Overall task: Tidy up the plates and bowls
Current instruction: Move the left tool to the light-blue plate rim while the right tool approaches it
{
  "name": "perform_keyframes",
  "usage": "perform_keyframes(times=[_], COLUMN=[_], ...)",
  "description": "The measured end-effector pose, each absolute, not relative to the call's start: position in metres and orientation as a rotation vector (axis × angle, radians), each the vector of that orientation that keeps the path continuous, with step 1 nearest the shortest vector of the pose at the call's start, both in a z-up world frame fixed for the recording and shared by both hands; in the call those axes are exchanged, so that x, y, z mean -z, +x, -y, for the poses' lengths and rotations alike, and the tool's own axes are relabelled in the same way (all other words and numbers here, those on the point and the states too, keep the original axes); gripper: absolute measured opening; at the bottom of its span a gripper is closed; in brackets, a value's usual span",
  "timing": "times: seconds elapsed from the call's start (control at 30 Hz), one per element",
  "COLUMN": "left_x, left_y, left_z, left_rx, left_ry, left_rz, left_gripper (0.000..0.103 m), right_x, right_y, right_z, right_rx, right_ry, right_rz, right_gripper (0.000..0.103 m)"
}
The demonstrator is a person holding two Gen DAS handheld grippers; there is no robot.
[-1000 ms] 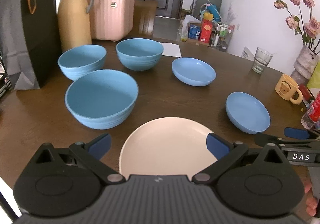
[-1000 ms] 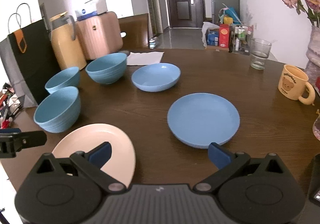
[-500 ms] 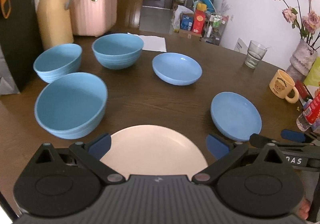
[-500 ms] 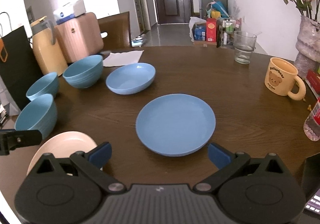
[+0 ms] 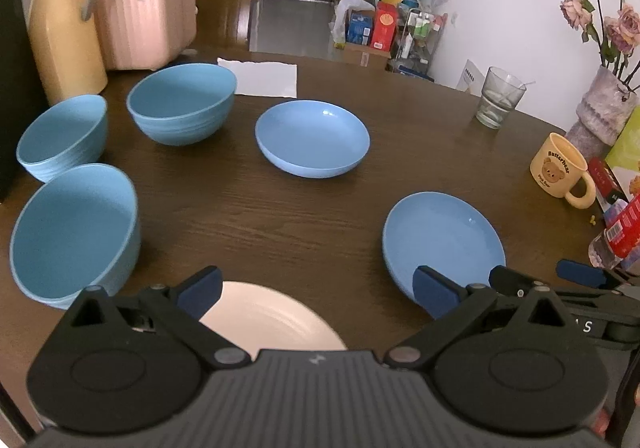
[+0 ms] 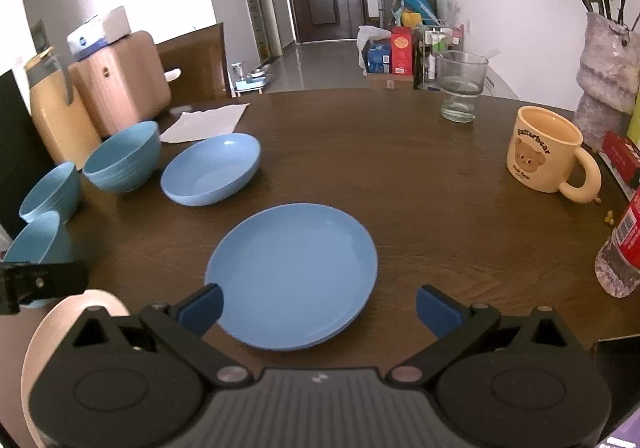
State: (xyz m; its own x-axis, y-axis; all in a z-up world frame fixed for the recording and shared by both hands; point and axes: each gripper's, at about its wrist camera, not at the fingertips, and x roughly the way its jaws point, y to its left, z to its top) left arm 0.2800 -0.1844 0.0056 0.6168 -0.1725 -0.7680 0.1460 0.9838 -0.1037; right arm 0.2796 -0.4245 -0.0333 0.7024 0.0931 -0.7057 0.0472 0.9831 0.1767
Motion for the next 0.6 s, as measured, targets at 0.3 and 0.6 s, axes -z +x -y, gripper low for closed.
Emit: perform_keyframes(times=[0.3, 0.6], left_x=[0.001, 0.008], left_y=[0.299, 0.324], left_z=[0.213, 0.228], left_rx=[0.164, 0.12], left_ry=[-0.034, -0.051], left_rz=[-0.919, -0.954], left_gripper=[0.103, 0.103], right_x=[0.042, 0.052], right_y=[0.301, 0.324], right_z=[0.448, 0.465], right_rx=[-0.011, 0.006], right_ry=[0.196, 0.199], right_rz=[-0.813, -0.833], right_gripper=[0.103, 0.103])
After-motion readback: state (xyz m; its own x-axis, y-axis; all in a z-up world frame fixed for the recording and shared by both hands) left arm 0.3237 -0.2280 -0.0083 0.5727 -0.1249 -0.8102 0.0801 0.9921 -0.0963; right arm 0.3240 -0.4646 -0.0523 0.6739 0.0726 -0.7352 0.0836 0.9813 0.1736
